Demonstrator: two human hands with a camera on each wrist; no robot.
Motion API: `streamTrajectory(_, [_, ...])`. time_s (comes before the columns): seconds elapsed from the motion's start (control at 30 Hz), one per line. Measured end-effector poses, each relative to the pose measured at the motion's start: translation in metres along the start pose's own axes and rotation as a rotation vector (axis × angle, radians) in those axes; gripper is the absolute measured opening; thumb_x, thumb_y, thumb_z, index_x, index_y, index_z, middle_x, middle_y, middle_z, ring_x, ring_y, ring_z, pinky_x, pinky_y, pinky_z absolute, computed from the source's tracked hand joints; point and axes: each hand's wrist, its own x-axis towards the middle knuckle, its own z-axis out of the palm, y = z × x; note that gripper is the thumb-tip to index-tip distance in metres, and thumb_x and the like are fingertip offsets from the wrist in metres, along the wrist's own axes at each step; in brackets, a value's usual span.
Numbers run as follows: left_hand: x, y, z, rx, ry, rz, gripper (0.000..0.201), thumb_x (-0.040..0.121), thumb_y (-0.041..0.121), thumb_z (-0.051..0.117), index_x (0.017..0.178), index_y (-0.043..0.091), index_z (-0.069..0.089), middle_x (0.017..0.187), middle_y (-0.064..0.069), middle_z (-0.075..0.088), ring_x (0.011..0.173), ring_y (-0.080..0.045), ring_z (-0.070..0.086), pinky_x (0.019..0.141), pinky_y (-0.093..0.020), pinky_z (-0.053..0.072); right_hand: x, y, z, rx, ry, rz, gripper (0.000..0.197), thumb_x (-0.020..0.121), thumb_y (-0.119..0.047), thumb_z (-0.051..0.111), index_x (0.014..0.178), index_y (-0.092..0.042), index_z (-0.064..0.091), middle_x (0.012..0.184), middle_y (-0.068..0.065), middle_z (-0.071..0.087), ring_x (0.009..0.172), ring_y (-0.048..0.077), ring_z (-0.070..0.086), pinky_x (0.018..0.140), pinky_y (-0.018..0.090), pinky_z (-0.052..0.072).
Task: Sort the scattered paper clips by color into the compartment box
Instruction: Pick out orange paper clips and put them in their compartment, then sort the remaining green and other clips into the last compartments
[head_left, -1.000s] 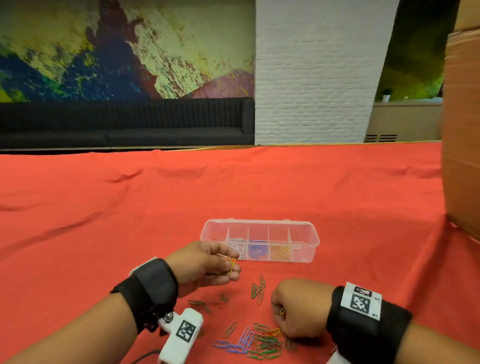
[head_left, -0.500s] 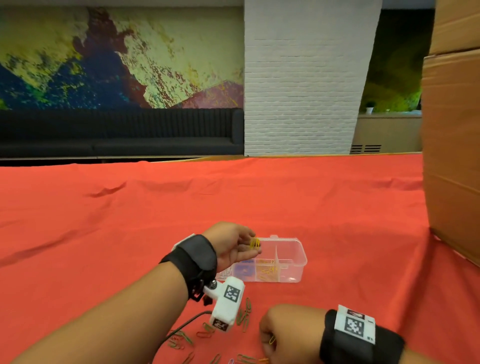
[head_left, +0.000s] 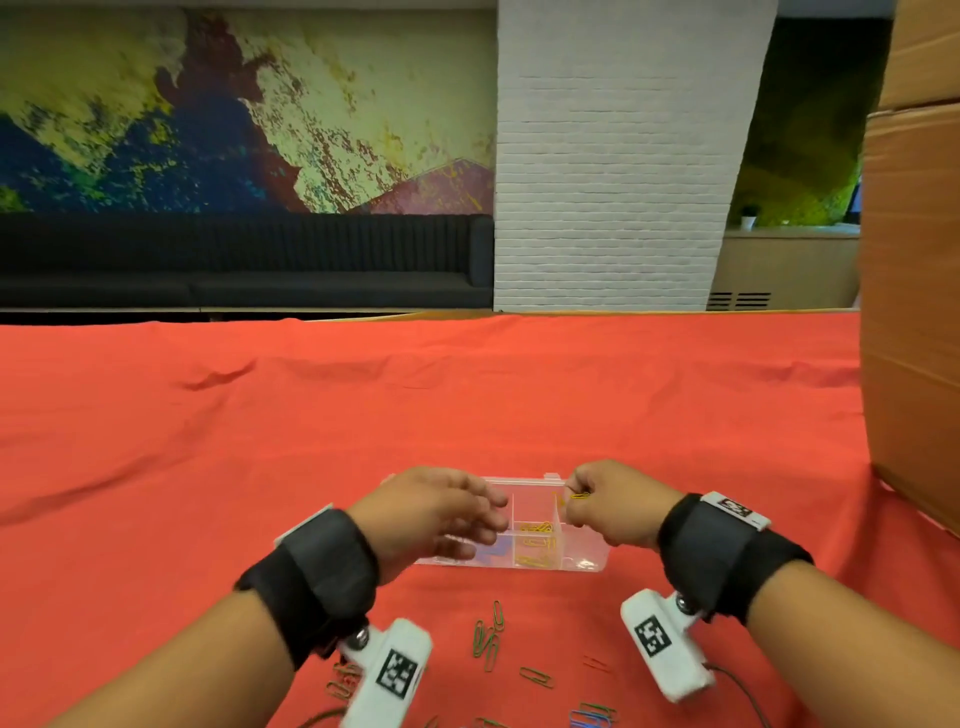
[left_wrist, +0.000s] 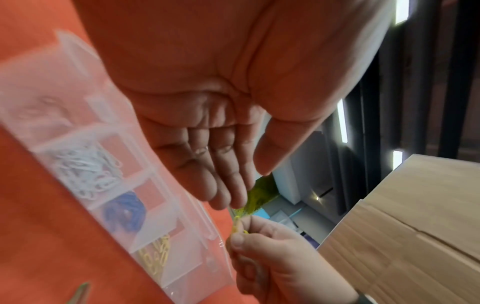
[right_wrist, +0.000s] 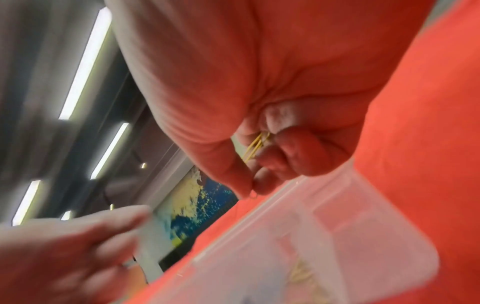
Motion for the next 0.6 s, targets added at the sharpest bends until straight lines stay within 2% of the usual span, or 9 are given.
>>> streamTrajectory(0.1, [-0.028, -0.018, -0.012, 0.060, -0.005, 0.005, 0.032, 0.075, 0.017, 0.061, 0.104, 0.006, 0.066, 0.091, -0.009, 0.073, 0.078, -0.018, 0.066, 0.063, -0.026, 0.050, 0.010, -0.007, 0.003, -0.355, 0.035, -0.059, 0.008, 0.083, -0.018, 0.060, 0.081, -0.011, 0.061, 0.077, 0.005, 0.063, 0.071, 0.024, 0.055, 0.060, 0.027, 0.045])
streamTrajectory(0.2, [-0.049, -0.035, -0.023, 0.193, 0.020, 0.039, 0.023, 0.075, 0.021, 0.060, 0.095, 0.009, 0.066, 0.083, -0.006, 0.070, 0.073, -0.014, 0.063, 0.060, -0.024, 0.046, 0.017, -0.016, 0.008, -0.463, 0.014, -0.075, 0.004, 0.085, -0.019, 0.057, 0.082, -0.018, 0.057, 0.083, 0.002, 0.061, 0.079, 0.023, 0.056, 0.067, 0.026, 0.041])
streamTrajectory(0.27, [-0.059, -0.043, -0.031, 0.269, 0.058, 0.050, 0.020, 0.076, 0.024, 0.060, 0.091, 0.012, 0.065, 0.077, -0.001, 0.069, 0.071, -0.012, 0.062, 0.057, -0.022, 0.045, 0.022, -0.021, 0.010, -0.475, -0.002, -0.074, 0.009, 0.084, -0.014, 0.056, 0.085, -0.022, 0.060, 0.087, 0.000, 0.062, 0.083, 0.022, 0.058, 0.069, 0.024, 0.041])
streamTrajectory(0.37, [-0.070, -0.052, -0.043, 0.380, 0.071, 0.051, 0.013, 0.083, 0.023, 0.061, 0.091, 0.014, 0.065, 0.075, 0.002, 0.070, 0.070, -0.009, 0.061, 0.057, -0.021, 0.044, 0.025, -0.027, 0.010, -0.444, -0.013, -0.090, 0.032, 0.083, -0.012, 0.056, 0.112, -0.024, 0.062, 0.105, 0.000, 0.066, 0.091, 0.019, 0.059, 0.078, 0.024, 0.045])
streamTrajectory(0.43, [-0.079, -0.059, -0.050, 0.493, 0.066, 0.060, 0.008, 0.092, 0.013, 0.057, 0.093, 0.014, 0.065, 0.073, 0.005, 0.069, 0.067, -0.005, 0.058, 0.058, -0.019, 0.044, 0.020, -0.029, 0.010, -0.431, -0.017, -0.110, 0.043, 0.082, -0.013, 0.060, 0.124, -0.023, 0.058, 0.120, 0.000, 0.065, 0.103, 0.019, 0.061, 0.091, 0.028, 0.049])
streamTrajectory(0.53, [-0.091, -0.075, -0.058, 0.653, 0.056, 0.044, 0.017, 0.096, 0.007, 0.052, 0.094, 0.017, 0.065, 0.070, 0.009, 0.065, 0.063, 0.000, 0.056, 0.059, -0.013, 0.044, -0.001, -0.031, 0.006, -0.486, 0.060, -0.172, 0.044, 0.081, -0.017, 0.065, 0.123, -0.025, 0.059, 0.128, 0.000, 0.061, 0.116, 0.021, 0.058, 0.098, 0.032, 0.045])
streamTrajectory(0.6, [-0.097, -0.084, -0.062, 0.742, 0.041, 0.041, 0.018, 0.095, 0.008, 0.054, 0.093, 0.021, 0.066, 0.076, 0.010, 0.067, 0.066, 0.004, 0.058, 0.067, -0.016, 0.048, -0.024, -0.028, 0.005, -0.481, 0.102, -0.246, 0.033, 0.081, -0.016, 0.066, 0.112, -0.024, 0.064, 0.117, -0.001, 0.063, 0.109, 0.020, 0.059, 0.094, 0.029, 0.045])
